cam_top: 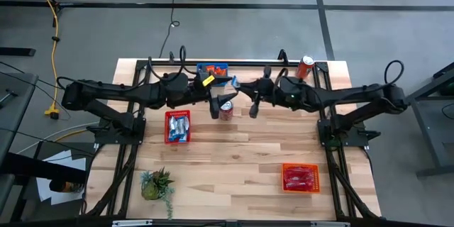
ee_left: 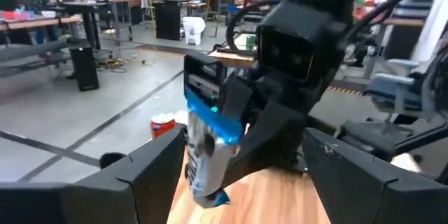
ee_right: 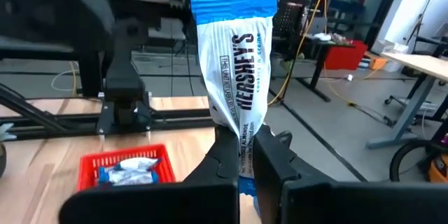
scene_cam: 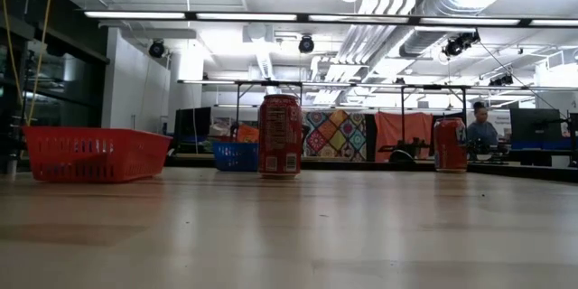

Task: Sort candy
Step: Put the white chocolate into the red bin

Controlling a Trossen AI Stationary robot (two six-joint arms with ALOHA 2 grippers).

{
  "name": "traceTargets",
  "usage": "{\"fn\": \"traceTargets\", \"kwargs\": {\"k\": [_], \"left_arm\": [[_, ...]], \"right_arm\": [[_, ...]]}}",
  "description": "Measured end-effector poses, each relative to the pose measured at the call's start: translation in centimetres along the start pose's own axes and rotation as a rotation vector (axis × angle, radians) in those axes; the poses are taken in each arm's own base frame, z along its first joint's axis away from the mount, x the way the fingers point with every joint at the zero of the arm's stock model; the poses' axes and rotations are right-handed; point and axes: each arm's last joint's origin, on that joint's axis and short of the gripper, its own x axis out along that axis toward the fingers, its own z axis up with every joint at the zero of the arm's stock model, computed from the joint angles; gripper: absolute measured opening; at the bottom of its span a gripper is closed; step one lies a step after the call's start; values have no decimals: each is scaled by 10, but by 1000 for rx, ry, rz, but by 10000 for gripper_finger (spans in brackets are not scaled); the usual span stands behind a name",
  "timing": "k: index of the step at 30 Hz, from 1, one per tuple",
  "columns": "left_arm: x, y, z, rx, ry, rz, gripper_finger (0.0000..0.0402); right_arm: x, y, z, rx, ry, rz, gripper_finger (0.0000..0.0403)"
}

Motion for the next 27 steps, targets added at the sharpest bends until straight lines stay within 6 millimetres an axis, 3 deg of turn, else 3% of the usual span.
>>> {"fn": "traceTargets", "kwargs": {"k": [7,12,15,20,27], "left_arm": [[-1,0,1,42,-13,127,277],[-1,-1,1,33,-17,103,259],[-1,-1,-1,41,10,102,203],[-1,0,-2,38,12,108,34],[-11,11,0,92,71,183,6]], "right_arm": [[11,3,6,-16,25,13,0],[11,3,6,-16,23,13,1],[11,3,6,-14,22,13,11],[11,2,6,-4,25,-2,54],[7,0,5,-16,73,-191,158]]}}
